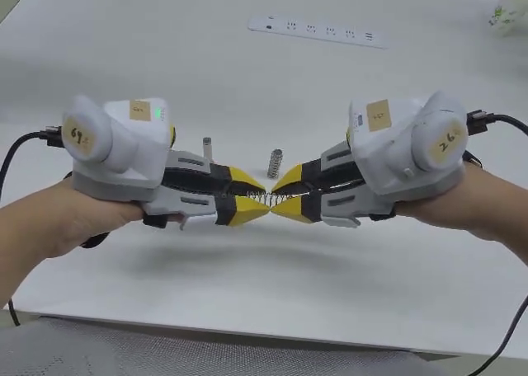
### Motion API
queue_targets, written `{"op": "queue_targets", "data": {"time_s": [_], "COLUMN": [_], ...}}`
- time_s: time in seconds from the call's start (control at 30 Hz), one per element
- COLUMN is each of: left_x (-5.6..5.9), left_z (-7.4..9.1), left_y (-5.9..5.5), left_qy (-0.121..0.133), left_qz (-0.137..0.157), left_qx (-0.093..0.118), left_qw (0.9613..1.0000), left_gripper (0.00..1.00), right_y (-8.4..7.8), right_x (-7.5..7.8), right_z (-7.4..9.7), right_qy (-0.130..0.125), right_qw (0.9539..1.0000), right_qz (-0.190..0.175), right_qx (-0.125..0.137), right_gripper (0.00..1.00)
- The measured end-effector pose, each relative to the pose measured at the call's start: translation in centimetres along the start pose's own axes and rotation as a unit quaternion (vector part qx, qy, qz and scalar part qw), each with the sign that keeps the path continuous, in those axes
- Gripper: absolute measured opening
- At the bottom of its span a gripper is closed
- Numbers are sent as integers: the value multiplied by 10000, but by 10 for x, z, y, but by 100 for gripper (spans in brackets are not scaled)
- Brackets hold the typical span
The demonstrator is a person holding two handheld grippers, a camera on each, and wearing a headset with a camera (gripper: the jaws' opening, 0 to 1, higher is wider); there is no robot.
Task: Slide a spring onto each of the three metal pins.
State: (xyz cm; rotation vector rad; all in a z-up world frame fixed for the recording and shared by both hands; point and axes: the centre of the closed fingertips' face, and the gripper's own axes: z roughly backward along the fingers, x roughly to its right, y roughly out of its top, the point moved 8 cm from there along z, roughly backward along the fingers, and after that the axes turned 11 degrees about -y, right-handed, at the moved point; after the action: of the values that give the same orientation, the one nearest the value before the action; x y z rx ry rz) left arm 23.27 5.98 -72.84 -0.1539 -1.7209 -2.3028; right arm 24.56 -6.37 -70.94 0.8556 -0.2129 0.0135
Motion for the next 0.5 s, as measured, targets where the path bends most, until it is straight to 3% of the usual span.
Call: {"op": "queue_targets", "data": {"time_s": [0.5], "left_x": [3], "left_z": [1], "left_y": [2], "left_qy": [-65], "left_qz": [-74], "left_qx": [40], "left_qw": [9999], "left_gripper": [4], "right_y": [3], "right_x": [-2], "right_z": [2], "right_qy": [12], "right_qw": [10000], "right_qz": [-34], "right_qx": [52], "right_gripper": [8]}}
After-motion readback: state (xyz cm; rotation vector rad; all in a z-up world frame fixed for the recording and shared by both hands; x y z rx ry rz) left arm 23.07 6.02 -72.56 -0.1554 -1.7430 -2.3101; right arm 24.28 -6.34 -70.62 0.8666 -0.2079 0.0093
